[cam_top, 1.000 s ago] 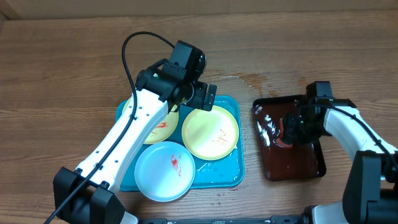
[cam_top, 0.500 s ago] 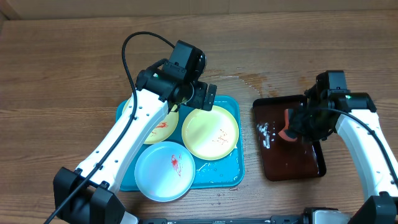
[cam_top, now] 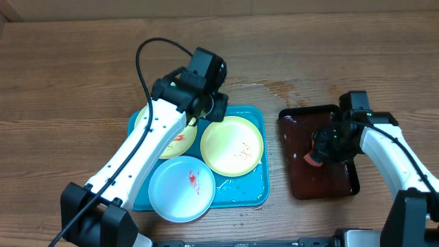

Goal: Clean dirty plates on tray and stack at the side
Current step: 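Grip the right yellow plate's rim with the left gripper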

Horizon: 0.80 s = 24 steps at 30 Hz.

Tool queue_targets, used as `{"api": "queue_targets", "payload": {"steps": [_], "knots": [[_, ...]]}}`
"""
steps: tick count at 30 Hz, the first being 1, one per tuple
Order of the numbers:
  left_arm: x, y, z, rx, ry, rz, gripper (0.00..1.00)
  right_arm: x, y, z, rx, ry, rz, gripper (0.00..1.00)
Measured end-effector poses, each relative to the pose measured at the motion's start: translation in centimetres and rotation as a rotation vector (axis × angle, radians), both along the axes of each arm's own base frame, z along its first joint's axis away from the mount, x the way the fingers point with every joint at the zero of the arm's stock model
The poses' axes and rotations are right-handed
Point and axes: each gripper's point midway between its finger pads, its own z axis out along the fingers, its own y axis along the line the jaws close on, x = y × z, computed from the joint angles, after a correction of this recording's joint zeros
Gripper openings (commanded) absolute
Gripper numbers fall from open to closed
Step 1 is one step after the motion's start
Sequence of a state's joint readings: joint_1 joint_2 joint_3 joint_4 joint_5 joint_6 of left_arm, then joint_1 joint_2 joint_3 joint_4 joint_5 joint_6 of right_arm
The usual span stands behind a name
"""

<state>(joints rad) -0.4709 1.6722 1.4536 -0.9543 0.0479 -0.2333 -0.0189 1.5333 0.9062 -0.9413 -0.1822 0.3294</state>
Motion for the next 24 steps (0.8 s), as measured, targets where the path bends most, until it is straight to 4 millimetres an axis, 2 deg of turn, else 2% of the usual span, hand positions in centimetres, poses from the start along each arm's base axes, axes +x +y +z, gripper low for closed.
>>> {"api": "queue_targets", "payload": {"steps": [1, 7, 9, 11, 16, 19, 24], "knots": [[-0.5, 0.1, -0.8, 0.005, 0.025, 0.005, 0.51, 0.1, 0.0, -0.1, 0.000, 0.000, -0.002, 0.04], [-5.2, 1.3, -6.6, 0.036, 0.233, 0.005, 0.49, 0.8, -0.1, -0.6, -0.002, -0.013, -0.008, 0.04], [-6.6, 1.4, -7.9, 0.029, 0.283, 0.000, 0.48, 0.8, -0.1, -0.6, -0.003, -0.014, -0.008, 0.04], [-7.4, 1.4, -8.8, 0.014, 0.312, -0.003, 0.53, 0.8, -0.1, -0.6, -0.003, -0.014, -0.007, 0.04], [-8.2, 1.6, -10.4, 0.006, 0.333, 0.023, 0.58, 0.9, -0.1, -0.6, -0.003, -0.016, -0.007, 0.04], [-7.3, 1.5, -10.8, -0.010, 0.303, 0.070, 0.57, 0.8, -0.1, -0.6, -0.003, -0.015, -0.005, 0.04], [-6.2, 3.1, -11.0, 0.016, 0.280, 0.187, 0.51, 0.7, -0.1, -0.7, -0.003, -0.010, 0.001, 0.04]]}}
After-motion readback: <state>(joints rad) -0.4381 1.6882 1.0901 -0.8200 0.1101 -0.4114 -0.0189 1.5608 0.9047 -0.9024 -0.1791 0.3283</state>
